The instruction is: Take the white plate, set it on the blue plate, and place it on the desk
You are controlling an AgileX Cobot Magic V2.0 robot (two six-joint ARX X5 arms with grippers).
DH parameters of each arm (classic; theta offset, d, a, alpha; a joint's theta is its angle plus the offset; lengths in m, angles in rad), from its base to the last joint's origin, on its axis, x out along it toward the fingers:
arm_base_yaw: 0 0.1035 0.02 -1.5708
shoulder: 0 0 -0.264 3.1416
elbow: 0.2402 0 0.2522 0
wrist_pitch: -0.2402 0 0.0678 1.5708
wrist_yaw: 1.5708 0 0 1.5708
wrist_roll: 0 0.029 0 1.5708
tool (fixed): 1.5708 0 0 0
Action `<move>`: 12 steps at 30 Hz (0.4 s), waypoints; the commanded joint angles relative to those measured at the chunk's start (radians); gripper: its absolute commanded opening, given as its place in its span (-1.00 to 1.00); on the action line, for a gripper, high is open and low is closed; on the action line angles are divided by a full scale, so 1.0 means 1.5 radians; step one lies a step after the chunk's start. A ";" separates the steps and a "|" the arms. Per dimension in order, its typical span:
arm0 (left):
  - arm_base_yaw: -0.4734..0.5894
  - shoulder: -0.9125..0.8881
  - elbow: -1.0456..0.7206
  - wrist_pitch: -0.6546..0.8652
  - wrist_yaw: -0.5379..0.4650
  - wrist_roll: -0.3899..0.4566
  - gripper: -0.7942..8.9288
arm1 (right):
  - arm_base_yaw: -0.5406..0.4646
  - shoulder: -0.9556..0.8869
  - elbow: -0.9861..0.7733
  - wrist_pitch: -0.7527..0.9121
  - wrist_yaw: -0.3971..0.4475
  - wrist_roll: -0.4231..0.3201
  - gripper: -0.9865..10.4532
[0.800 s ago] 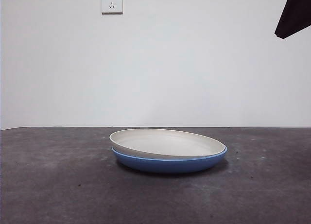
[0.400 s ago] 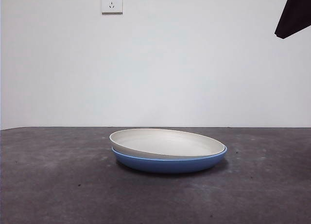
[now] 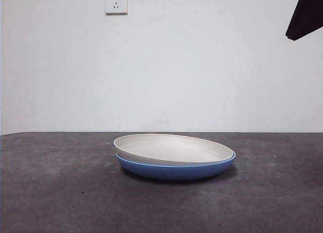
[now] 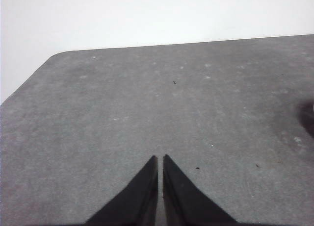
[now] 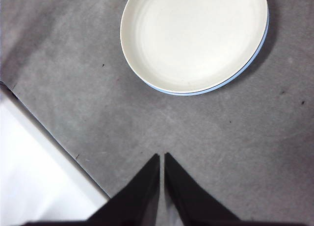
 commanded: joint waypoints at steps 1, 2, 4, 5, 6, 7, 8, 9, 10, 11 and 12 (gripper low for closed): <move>0.002 -0.001 -0.013 -0.006 0.000 -0.004 -0.80 | 0.003 0.005 0.013 0.017 0.005 -0.044 -0.81; 0.002 -0.001 -0.013 -0.006 0.000 -0.004 -0.80 | 0.003 0.005 0.012 0.032 0.007 -0.051 -0.81; 0.002 -0.001 -0.013 -0.006 0.000 -0.004 -0.80 | -0.001 -0.001 0.009 0.078 0.007 -0.050 -0.81; 0.002 -0.001 -0.013 -0.006 0.000 -0.004 -0.80 | -0.005 -0.007 0.003 0.117 0.007 -0.049 -0.81; 0.002 -0.001 -0.013 -0.006 0.000 -0.004 -0.80 | -0.011 -0.018 -0.007 0.161 0.007 -0.048 -0.81; 0.002 -0.001 -0.013 -0.006 0.000 -0.004 -0.80 | -0.018 -0.031 -0.020 0.202 0.007 -0.044 -0.81; 0.002 -0.001 -0.013 -0.006 0.000 -0.004 -0.80 | -0.028 -0.053 -0.040 0.255 0.006 -0.034 -0.81; 0.002 -0.001 -0.013 -0.006 0.000 -0.004 -0.80 | -0.036 -0.072 -0.058 0.294 0.001 -0.023 -0.81; 0.002 -0.001 -0.013 -0.006 0.000 -0.004 -0.80 | -0.046 -0.093 -0.079 0.330 0.000 -0.011 -0.81; 0.002 -0.001 -0.013 -0.006 0.000 -0.004 -0.80 | -0.063 -0.122 -0.109 0.371 0.002 0.003 -0.81; 0.002 -0.001 -0.013 -0.006 0.000 -0.004 -0.80 | -0.078 -0.146 -0.133 0.399 0.003 0.007 -0.81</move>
